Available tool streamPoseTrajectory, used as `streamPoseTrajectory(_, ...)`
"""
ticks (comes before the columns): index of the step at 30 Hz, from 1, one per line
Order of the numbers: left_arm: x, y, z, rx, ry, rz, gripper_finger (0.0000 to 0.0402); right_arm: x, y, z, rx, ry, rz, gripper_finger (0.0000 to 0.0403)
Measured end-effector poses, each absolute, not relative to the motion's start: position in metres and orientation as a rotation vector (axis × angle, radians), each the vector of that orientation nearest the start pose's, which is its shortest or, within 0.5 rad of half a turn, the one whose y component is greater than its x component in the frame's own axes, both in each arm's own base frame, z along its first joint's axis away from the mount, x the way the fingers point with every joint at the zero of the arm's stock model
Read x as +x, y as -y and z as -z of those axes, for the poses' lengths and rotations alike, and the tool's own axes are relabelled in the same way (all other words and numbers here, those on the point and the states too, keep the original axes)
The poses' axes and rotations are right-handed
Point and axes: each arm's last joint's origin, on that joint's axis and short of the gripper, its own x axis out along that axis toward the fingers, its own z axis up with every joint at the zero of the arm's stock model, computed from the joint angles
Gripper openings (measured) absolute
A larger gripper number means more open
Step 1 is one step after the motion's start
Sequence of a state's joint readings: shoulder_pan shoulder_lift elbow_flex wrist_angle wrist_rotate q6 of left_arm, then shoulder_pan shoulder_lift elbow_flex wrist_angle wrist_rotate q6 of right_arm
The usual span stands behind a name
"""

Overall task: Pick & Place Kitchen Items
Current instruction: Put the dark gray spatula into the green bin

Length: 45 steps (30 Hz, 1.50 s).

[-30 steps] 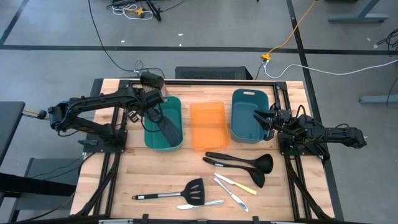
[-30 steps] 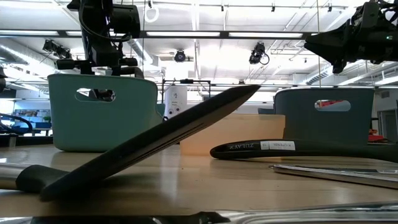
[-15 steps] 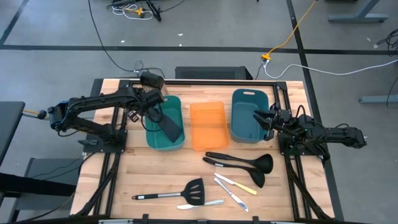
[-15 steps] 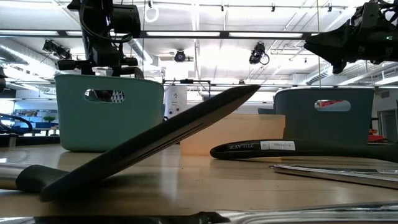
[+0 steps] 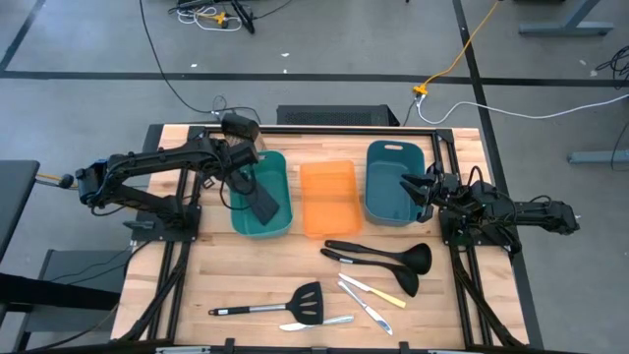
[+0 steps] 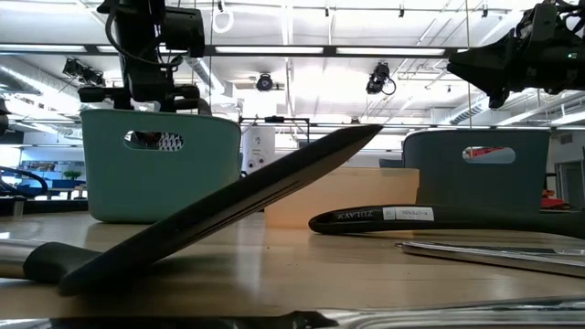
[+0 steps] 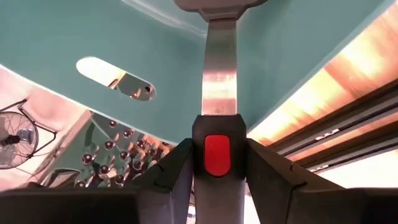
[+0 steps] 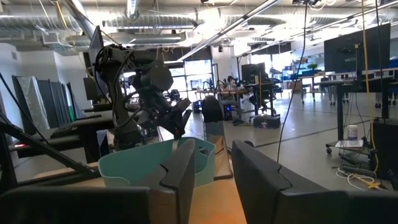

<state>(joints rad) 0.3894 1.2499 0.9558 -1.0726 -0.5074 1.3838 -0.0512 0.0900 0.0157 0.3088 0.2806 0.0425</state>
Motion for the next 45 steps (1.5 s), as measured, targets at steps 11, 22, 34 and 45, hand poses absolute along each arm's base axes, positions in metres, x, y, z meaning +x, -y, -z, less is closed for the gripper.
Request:
streamPoseTrajectory(11, 0.19, -0.102, -0.239, 1.041, -1.671, 0.387, 0.0138, 0.098, 0.013, -0.191, 0.069, 0.239, 0.325, 0.0116)
streamPoseTrajectory(22, 0.199, -0.106, -0.231, 1.04, -1.677, 0.393, 0.014, 0.099, 0.013, -0.19, 0.065, 0.229, 0.326, 0.0116)
streamPoseTrajectory(34, 0.198, -0.105, -0.231, 1.02, -1.686, 0.368, 0.014, 0.098, 0.014, -0.19, 0.07, 0.23, 0.351, 0.0116)
streamPoseTrajectory(45, 0.201, -0.098, -0.231, 1.033, -1.688, 0.356, 0.0141, 0.098, 0.014, -0.19, 0.071, 0.23, 0.351, 0.0116)
